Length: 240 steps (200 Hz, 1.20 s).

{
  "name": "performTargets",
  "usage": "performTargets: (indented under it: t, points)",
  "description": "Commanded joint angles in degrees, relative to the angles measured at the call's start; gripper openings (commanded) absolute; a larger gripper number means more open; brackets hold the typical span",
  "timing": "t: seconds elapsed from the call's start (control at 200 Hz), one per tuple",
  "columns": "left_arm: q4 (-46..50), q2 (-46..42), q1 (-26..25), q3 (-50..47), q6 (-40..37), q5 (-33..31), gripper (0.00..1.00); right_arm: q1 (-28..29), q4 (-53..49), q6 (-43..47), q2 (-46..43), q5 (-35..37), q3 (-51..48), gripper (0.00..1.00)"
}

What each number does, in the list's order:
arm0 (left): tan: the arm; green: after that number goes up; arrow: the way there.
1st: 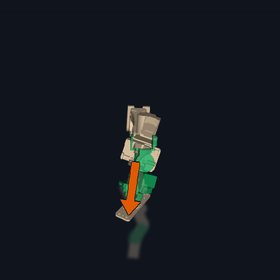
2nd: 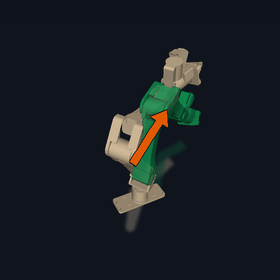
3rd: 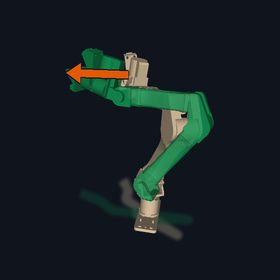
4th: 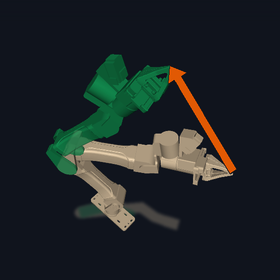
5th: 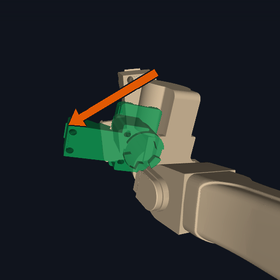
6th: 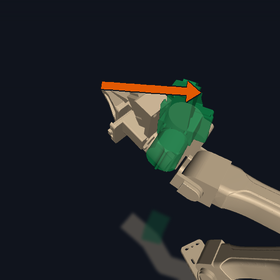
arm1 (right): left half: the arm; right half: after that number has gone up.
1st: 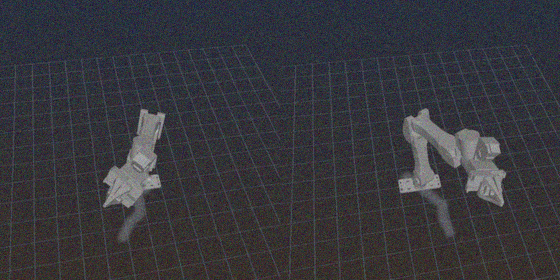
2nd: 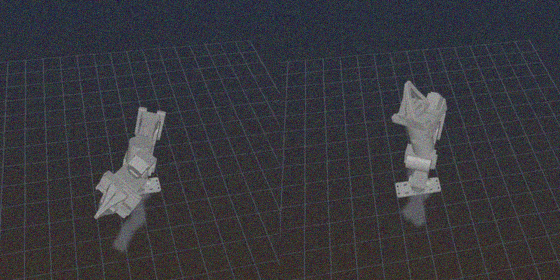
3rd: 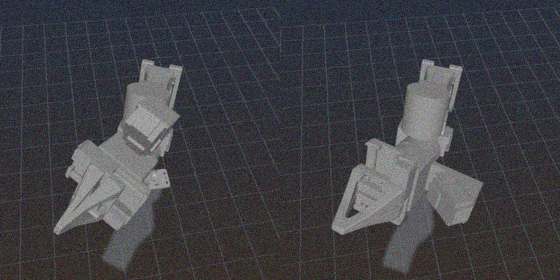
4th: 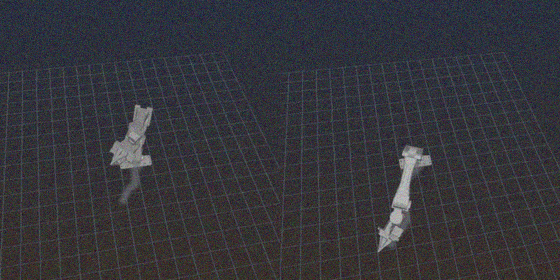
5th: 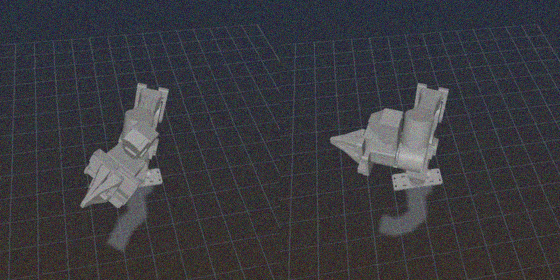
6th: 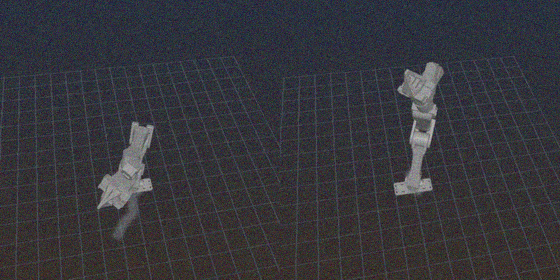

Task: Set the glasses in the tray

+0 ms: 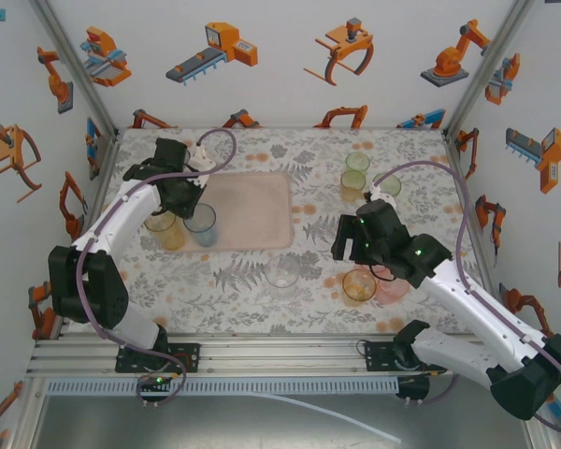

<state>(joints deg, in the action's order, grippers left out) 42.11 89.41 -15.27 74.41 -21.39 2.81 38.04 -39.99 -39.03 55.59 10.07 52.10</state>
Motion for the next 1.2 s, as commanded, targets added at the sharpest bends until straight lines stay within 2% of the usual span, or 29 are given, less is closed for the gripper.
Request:
performTargets:
  t: [0.0, 0.315, 0.651, 1.067, 1.197]
  points:
    - [0.88, 0.93, 0.33, -0.06, 0.51, 1.20, 0.23, -0.25, 0.82, 0.00, 0.26, 0.21, 0.37, 0.76]
    - [2.26, 1.57, 0.45, 1.74, 0.47, 1.10, 0.35, -0.24, 0.91, 0.05, 0.15, 0.13, 0.20, 0.76]
    - [3.49, 1.42, 0.46, 4.20, 0.56, 1.03, 0.44, -0.29, 1.07, 0.18, 0.06, 0.22, 0.19, 0.76]
    - [6.16, 1.73, 0.35, 10.39, 0.95, 2.08, 0.47, -0.25, 0.88, 0.84, 0.35, 0.26, 0.80, 0.76]
    - [8.17, 0.36, 0.02, 12.35, 0.91, 2.62, 0.49, -0.25, -3.50, 3.57, 1.57, 2.07, 4.59, 0.76]
